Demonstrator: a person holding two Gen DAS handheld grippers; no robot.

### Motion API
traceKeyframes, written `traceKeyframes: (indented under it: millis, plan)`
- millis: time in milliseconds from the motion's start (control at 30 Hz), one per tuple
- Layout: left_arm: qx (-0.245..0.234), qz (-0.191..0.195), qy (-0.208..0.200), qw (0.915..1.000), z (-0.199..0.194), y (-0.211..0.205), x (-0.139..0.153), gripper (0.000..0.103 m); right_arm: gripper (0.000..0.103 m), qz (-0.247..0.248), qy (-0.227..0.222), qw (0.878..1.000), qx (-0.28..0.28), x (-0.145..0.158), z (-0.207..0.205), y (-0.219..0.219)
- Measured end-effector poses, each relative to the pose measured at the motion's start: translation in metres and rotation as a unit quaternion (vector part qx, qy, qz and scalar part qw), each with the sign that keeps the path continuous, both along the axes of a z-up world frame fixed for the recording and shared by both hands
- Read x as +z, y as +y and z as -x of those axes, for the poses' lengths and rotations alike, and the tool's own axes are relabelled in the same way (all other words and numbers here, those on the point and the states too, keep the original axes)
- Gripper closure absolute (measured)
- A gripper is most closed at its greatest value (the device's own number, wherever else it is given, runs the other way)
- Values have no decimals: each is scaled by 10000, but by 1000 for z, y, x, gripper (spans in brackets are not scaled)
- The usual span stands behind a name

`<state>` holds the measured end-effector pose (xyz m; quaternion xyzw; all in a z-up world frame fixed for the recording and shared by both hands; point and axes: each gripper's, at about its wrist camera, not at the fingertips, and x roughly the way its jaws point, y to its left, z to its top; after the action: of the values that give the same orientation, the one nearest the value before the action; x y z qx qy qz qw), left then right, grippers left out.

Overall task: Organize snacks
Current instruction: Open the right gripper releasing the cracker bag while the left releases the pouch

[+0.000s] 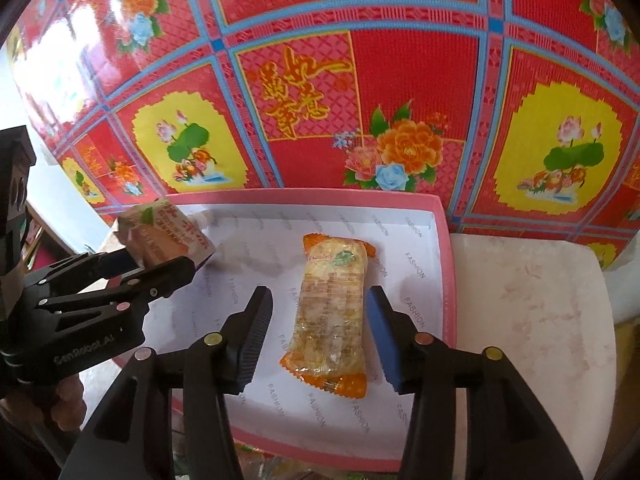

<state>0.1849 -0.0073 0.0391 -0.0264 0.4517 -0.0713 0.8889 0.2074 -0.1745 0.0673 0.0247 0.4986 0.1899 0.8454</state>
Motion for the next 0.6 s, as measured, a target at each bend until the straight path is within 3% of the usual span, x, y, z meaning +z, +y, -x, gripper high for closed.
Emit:
traceKeyframes:
  millis: [600]
  plan:
    - [164,134,-221,9995,50,26,43,45,53,-218,-213,9995,-122,38,38,-18]
